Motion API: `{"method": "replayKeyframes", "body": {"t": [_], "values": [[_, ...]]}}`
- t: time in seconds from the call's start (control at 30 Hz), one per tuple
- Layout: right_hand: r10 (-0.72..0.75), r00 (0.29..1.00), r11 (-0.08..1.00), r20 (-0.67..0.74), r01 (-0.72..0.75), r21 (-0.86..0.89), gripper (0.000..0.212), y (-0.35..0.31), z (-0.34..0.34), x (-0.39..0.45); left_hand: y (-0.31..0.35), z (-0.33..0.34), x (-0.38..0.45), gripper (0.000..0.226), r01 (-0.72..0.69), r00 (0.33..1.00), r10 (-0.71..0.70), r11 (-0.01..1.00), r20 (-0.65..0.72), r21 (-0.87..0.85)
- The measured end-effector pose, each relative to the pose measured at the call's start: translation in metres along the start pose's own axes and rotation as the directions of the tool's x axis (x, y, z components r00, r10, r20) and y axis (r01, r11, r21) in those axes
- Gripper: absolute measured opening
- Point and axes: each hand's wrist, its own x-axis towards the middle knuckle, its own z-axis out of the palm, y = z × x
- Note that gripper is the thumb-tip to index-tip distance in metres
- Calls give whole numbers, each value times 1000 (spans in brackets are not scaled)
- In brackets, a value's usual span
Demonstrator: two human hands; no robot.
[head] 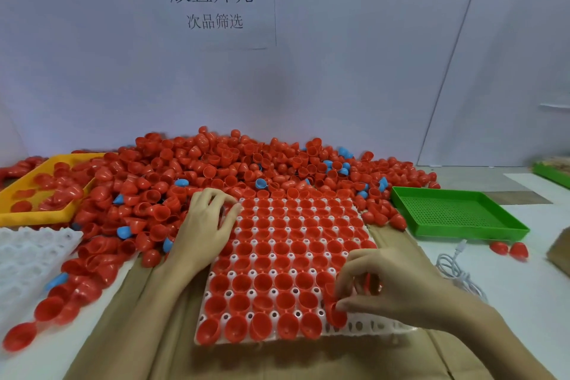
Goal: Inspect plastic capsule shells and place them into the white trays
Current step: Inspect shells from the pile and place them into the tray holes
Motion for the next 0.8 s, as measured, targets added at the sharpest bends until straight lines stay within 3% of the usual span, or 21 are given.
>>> {"method": "replayKeyframes", "body": {"t": [0.47, 0.67, 0.8], "values": [[-7, 998, 995, 66, 1, 96, 16, -8, 9, 6, 0, 0, -5, 18, -15, 998, 14, 1000, 58, 17], [85, 991, 988, -101, -70, 137, 9, 26, -11, 41, 2, -4, -3, 16, -46, 998, 46, 999, 49, 10], [189, 896, 978, -401, -137, 156, 9, 82, -21, 83, 2, -5, -1, 14, -65, 997, 65, 998, 45, 5]]}}
